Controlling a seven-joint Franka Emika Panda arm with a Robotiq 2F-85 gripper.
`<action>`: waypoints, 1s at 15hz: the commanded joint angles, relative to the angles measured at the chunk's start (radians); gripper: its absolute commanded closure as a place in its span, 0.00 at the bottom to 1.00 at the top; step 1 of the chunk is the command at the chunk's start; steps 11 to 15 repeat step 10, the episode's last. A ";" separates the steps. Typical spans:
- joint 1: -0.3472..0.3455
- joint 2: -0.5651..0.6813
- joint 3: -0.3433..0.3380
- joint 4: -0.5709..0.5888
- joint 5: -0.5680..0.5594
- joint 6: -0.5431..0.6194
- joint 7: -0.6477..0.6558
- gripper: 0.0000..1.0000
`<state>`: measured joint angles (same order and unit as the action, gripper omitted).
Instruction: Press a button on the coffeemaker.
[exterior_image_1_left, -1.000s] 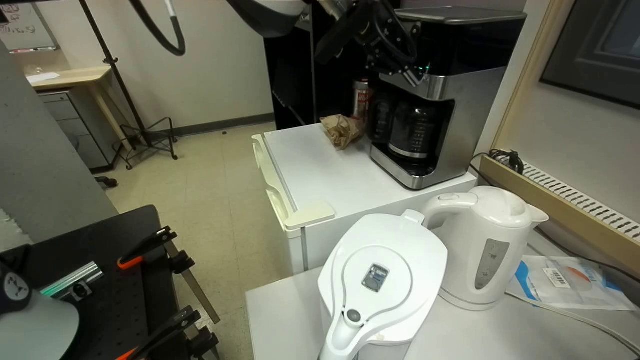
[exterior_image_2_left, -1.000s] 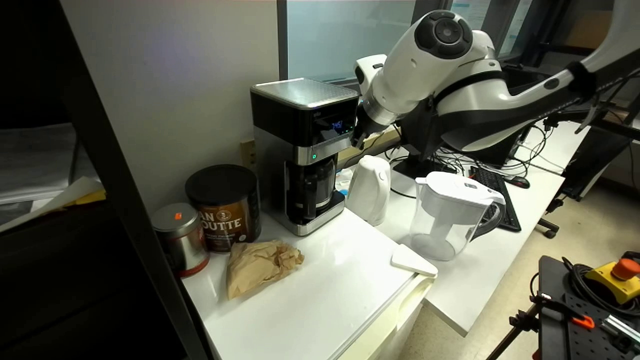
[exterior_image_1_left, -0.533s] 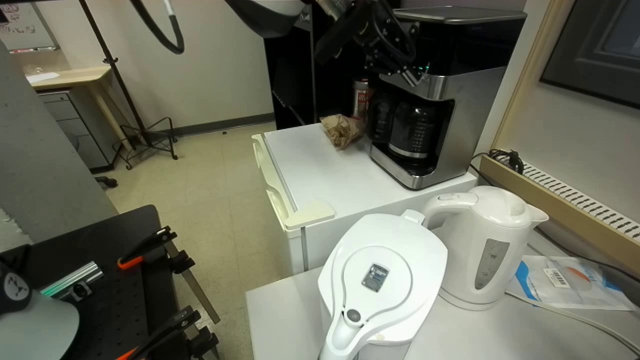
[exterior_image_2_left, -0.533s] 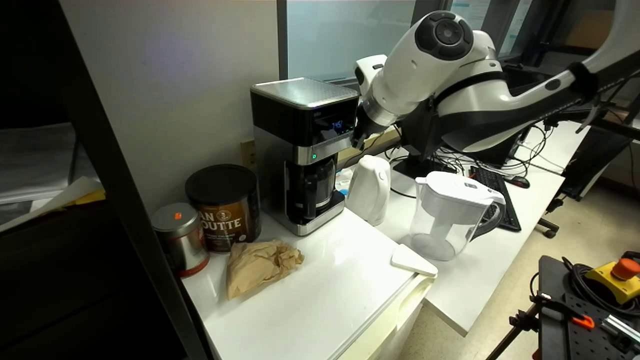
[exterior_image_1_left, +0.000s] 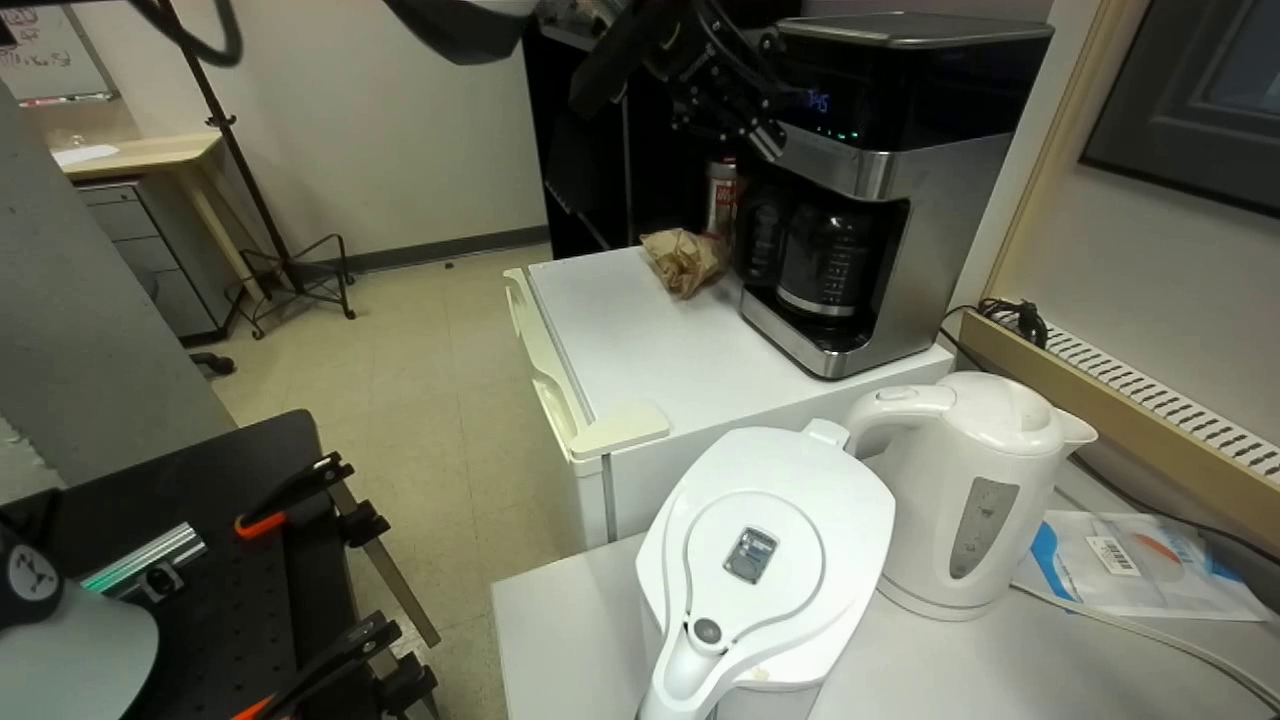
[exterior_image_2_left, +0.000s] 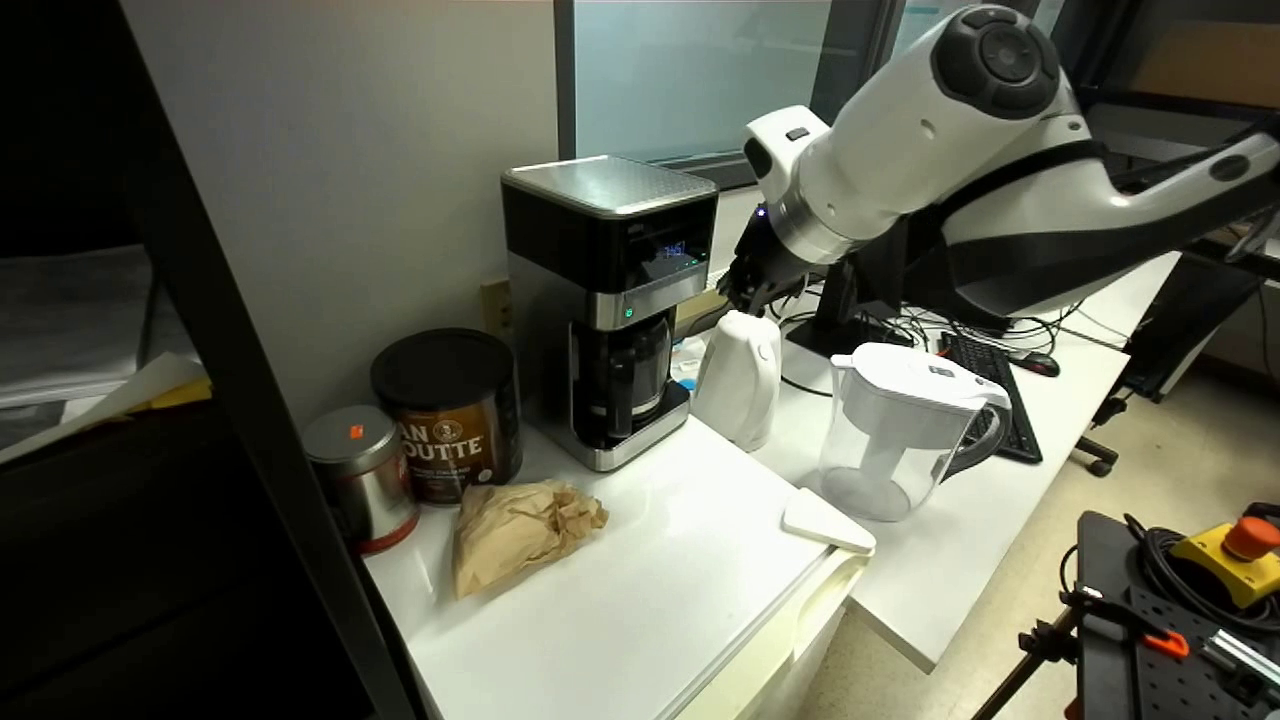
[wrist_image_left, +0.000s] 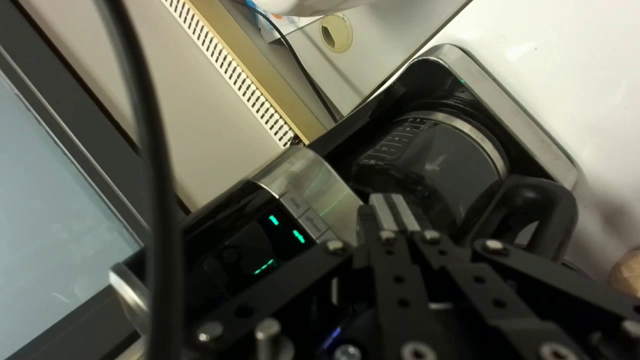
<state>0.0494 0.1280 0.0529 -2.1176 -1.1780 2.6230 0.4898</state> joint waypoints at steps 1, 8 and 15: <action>0.001 -0.153 0.005 -0.156 -0.068 0.051 -0.039 1.00; -0.001 -0.340 0.003 -0.329 -0.179 0.121 -0.080 1.00; -0.001 -0.376 0.002 -0.361 -0.193 0.134 -0.086 1.00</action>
